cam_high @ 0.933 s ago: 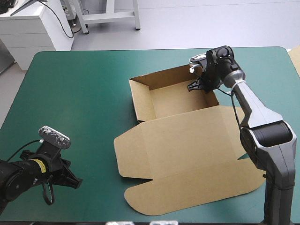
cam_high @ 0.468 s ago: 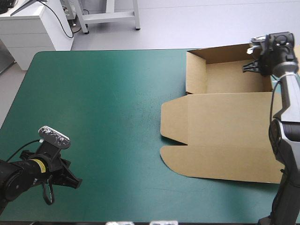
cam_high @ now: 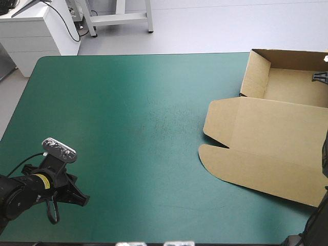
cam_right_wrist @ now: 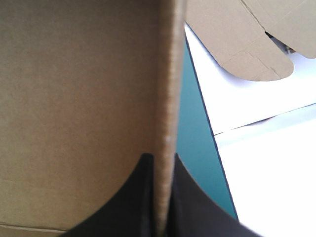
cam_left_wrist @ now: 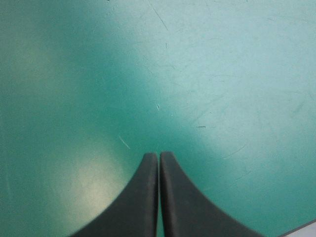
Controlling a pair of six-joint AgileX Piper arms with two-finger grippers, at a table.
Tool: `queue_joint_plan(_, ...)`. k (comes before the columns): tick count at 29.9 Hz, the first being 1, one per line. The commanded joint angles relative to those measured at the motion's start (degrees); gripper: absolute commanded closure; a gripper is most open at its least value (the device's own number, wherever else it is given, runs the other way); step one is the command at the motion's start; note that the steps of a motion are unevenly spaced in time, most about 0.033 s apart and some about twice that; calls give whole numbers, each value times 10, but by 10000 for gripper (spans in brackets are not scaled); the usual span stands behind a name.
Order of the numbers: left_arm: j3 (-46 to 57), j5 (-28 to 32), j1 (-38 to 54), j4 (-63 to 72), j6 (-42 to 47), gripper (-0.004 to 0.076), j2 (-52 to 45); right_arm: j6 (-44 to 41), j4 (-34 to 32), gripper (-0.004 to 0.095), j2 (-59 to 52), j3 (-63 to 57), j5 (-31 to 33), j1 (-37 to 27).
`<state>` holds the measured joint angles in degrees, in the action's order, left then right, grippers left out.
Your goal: Fold the box
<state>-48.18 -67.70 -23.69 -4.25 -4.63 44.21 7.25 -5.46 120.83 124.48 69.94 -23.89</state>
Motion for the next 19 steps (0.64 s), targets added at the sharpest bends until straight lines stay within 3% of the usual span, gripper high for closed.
queue_joint_plan(1, -12, 20, -3, 1, 0, 731, -2, 9, 27, 826, -38, 15, -32, -22)
queue_joint_plan(4, -12, 20, -3, 1, 1, 731, -2, 22, 30, 612, -38, 15, -33, -30)
queue_joint_plan(10, -12, 20, -3, 1, 3, 731, -2, 24, 37, -19, -38, 15, -28, -36)
queue_joint_plan(19, -12, 21, -3, 1, 3, 731, -2, 24, 49, -22, -38, 16, -8, -36)
